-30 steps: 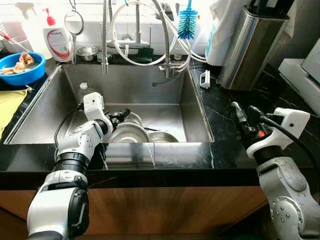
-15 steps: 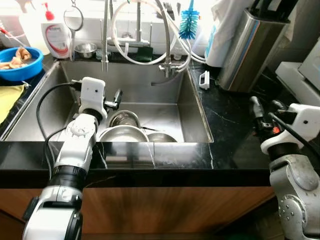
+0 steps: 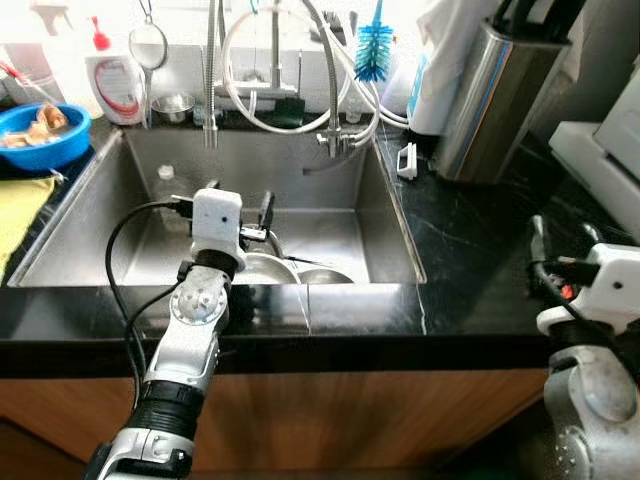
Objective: Kitchen organization
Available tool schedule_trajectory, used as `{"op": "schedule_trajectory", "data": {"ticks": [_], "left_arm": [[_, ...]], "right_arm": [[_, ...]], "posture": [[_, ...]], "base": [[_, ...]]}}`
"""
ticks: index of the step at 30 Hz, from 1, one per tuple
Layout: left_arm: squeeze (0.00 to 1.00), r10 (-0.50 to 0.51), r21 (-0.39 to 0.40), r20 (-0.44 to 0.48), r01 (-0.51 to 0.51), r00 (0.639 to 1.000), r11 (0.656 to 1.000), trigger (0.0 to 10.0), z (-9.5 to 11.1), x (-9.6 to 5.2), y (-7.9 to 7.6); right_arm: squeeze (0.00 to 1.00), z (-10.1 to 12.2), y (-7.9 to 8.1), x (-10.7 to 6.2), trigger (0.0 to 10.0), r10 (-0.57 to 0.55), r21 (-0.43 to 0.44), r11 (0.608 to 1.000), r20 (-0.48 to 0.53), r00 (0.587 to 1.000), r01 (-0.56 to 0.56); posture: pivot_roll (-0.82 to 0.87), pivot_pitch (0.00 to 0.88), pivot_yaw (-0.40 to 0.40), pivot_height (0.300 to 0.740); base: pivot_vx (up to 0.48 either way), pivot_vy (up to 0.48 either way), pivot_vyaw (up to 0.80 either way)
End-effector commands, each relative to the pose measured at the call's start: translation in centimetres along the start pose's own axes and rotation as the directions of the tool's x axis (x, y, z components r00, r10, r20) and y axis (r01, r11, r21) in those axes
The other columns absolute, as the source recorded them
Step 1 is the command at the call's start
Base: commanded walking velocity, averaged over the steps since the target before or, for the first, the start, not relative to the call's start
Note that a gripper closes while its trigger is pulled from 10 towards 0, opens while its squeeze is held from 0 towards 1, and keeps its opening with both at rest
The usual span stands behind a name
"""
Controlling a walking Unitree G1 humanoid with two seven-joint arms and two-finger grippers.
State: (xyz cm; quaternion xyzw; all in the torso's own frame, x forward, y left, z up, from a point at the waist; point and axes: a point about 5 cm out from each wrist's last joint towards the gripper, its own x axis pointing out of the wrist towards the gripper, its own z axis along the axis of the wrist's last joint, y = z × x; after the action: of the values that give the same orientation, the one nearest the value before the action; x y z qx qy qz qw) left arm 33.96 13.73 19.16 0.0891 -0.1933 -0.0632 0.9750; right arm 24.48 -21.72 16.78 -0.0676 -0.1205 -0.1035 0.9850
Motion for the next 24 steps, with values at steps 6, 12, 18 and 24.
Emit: {"op": "schedule_trajectory", "data": {"ticks": [6, 12, 18, 24], "left_arm": [[0.00, 0.109, 0.068, -0.027, -0.107, 0.994, 0.992, 10.0, -1.1, -0.1, 3.1], [0.00, 0.174, 0.113, -0.064, -0.166, 0.983, 0.980, 10.0, -2.2, -0.8, 5.5], [0.00, 0.209, 0.151, -0.043, -0.200, 0.977, 0.968, 10.0, -1.9, -1.1, 7.5], [0.00, 0.173, 0.153, -0.040, -0.165, 0.984, 0.974, 10.0, -2.2, -1.4, 6.7]], "right_arm": [[0.00, -0.9, 1.4, -0.5, 10.0, 0.047, -0.025, 0.999, -0.018, 0.999, -0.048], [0.00, -0.3, 1.3, 0.5, 10.0, 0.057, -0.028, 0.998, 0.013, 0.998, -0.057], [0.00, -1.2, 1.2, -0.2, 10.0, 0.013, -0.031, 0.999, 0.015, 1.000, -0.012], [0.00, -1.7, 1.5, -0.2, 10.0, 0.026, -0.047, 0.999, 0.007, 1.000, -0.025]], "posture": [[0.01, 0.007, -0.066, 0.740], [0.01, 0.010, -0.061, 0.740], [0.02, 0.008, -0.051, 0.740], [0.03, 0.000, -0.045, 0.740]], "base": [[0.000, 0.000, 0.00], [0.000, 0.000, 0.00], [0.000, 0.000, 0.00], [0.000, 0.000, 0.00]]}}
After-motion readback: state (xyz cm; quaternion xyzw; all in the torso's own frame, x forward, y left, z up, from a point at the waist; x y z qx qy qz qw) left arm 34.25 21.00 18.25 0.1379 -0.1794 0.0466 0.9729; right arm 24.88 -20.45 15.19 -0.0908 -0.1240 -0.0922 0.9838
